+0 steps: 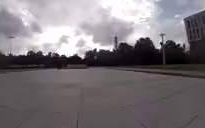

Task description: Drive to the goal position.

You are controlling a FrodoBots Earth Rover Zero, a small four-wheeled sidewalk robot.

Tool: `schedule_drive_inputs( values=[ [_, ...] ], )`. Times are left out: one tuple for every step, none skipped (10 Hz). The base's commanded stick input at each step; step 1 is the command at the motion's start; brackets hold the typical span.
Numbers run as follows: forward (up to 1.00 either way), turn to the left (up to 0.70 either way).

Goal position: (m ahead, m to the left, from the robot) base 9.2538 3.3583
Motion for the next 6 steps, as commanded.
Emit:
schedule_drive_inputs(
  values=[
    [0.7,0.0],
    [0.7,0.0],
    [0.7,0.0],
    [0.7,0.0],
    [0.7,0.0],
    [0.7,0.0]
  ],
)
